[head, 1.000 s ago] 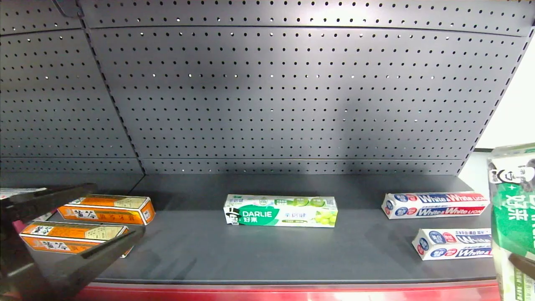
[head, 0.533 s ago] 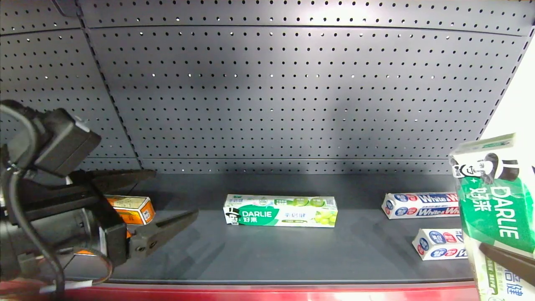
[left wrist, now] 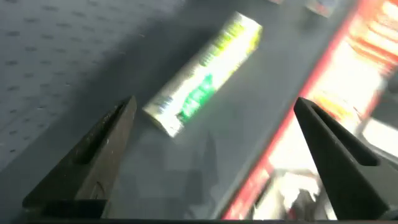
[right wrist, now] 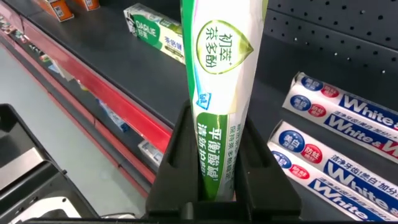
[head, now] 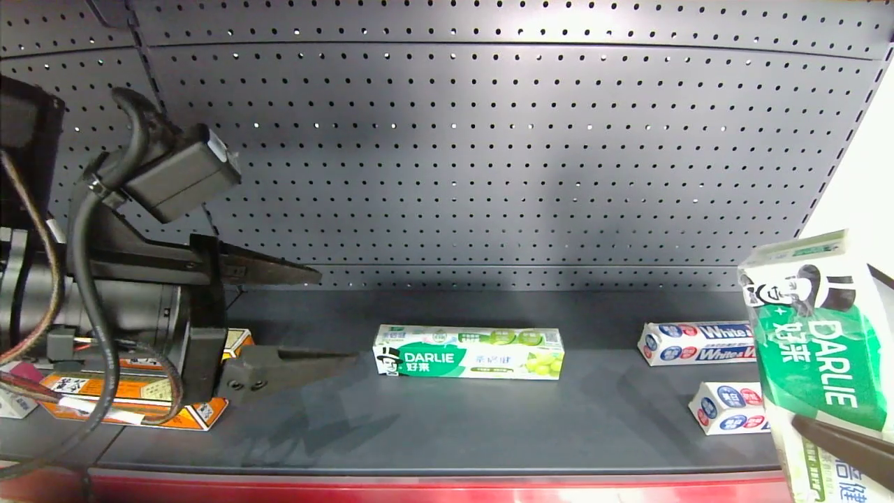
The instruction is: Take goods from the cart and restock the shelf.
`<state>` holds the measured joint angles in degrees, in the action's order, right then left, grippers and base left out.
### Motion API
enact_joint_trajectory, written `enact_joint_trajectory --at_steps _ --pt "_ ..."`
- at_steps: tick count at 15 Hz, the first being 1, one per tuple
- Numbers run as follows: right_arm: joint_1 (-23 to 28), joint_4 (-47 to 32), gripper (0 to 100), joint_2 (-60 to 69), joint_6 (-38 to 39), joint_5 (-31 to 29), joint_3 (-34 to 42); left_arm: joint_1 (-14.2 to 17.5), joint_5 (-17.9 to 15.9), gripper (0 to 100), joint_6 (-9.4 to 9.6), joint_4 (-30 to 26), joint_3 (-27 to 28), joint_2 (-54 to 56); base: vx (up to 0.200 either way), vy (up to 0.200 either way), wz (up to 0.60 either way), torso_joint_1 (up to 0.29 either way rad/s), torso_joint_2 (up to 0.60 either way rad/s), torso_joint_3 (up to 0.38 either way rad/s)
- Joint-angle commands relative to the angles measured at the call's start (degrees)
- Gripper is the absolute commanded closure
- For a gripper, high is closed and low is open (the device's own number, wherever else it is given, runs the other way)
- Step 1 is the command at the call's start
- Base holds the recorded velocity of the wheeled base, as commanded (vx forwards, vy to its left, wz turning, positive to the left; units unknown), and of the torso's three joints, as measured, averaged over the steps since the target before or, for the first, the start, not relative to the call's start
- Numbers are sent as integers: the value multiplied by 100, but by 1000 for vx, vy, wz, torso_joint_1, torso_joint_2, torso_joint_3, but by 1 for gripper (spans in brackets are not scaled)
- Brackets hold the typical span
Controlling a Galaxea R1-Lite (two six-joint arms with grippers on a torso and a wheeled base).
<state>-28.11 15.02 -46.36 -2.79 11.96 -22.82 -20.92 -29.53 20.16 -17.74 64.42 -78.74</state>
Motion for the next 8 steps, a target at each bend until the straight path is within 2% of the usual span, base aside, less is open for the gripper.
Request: enact_joint_trajectory --at_steps 1,5,8 --pt "-19 1 100 -31 -2 8 6 448 -326 0 699 -476 414 -467 0 0 0 0 0 0" --pt "-10 1 100 -5 -2 8 15 413 -458 0 735 -670 493 -493 0 0 0 0 0 0" --pt "-10 1 100 -5 -11 8 41 352 -484 0 866 -678 1143 -994 0 0 0 0 0 0"
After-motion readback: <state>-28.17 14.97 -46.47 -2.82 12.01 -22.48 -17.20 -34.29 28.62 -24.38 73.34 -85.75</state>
